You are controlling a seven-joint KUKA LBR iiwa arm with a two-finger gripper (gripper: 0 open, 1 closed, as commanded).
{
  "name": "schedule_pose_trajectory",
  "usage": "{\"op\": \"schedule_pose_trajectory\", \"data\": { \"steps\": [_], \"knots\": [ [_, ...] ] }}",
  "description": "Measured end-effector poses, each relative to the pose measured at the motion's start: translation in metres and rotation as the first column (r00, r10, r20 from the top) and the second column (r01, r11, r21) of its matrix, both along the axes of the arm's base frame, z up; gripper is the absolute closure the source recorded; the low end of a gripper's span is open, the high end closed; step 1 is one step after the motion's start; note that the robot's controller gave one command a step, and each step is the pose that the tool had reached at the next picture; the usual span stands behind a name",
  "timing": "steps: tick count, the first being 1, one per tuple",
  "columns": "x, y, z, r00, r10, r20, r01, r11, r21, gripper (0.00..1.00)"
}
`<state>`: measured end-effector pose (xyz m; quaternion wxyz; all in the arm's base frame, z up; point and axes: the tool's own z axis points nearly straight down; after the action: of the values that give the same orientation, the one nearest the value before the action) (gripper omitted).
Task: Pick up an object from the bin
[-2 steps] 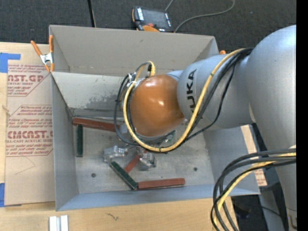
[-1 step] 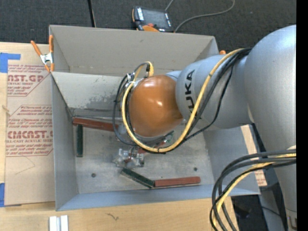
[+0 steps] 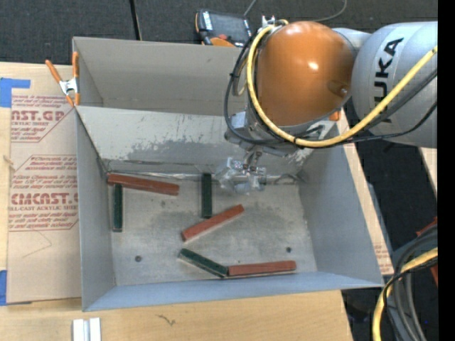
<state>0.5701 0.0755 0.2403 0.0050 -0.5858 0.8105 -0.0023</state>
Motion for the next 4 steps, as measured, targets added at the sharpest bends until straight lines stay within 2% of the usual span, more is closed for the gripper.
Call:
{"op": "schedule_pose_trajectory", "data": {
  "steps": [1,2,3,4],
  "knots": [
    [-0.002,0.002,-0.005,1.0,0.005,-0.009,-0.005,1.0,0.002,0.0],
    [-0.088,0.06,-0.147,0.999,0.042,-0.022,-0.042,0.999,0.0,0.0],
    [0.022,0.018,-0.088,0.995,-0.099,-0.001,0.099,0.995,0.001,0.0],
    [0.023,-0.004,-0.169,0.864,0.504,-0.003,-0.504,0.864,-0.002,0.0]
  ]
}}
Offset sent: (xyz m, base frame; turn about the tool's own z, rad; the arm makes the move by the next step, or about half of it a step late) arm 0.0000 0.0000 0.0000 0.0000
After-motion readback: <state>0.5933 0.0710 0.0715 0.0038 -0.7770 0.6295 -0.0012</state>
